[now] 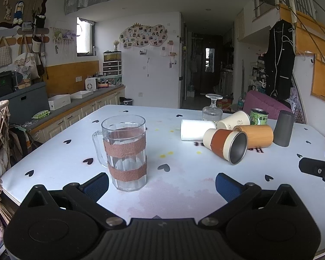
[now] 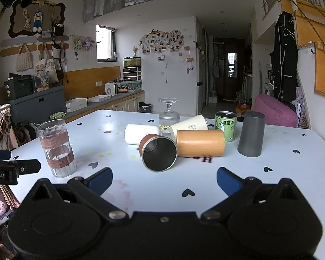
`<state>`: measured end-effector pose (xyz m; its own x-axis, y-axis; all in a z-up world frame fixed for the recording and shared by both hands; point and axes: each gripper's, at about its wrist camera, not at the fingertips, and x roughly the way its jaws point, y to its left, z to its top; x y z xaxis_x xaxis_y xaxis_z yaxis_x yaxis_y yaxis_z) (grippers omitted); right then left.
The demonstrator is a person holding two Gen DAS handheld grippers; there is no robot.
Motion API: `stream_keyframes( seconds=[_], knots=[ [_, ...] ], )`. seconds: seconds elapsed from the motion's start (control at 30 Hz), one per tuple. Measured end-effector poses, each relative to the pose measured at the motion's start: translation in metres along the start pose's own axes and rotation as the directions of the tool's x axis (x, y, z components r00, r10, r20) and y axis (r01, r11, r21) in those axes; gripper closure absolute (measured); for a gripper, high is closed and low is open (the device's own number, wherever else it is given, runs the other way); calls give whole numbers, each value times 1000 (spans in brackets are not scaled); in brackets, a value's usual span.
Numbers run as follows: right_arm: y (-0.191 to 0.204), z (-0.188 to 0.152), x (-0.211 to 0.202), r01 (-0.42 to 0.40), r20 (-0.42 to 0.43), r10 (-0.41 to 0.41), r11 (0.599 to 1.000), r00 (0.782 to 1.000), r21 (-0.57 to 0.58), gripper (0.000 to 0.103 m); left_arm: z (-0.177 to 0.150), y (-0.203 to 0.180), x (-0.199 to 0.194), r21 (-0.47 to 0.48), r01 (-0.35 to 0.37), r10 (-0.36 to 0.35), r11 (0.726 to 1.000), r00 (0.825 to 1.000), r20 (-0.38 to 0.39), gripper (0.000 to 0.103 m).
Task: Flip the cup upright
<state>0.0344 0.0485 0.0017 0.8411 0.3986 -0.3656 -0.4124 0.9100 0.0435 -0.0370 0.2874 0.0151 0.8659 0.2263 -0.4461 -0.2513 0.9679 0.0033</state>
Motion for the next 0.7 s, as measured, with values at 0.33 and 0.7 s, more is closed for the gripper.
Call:
stream_keyframes(
  seconds=[0.33, 0.7],
  knots=[
    [0, 0, 0, 1, 0, -1, 1000, 1000, 0, 0, 0, 0, 0, 0, -1, 1, 1000, 1000, 1, 0],
    [1, -1, 0, -1, -2, 1, 1000, 1000, -1, 0, -1, 2, 1, 0, -3, 3, 1000, 1000, -1, 0]
  ],
)
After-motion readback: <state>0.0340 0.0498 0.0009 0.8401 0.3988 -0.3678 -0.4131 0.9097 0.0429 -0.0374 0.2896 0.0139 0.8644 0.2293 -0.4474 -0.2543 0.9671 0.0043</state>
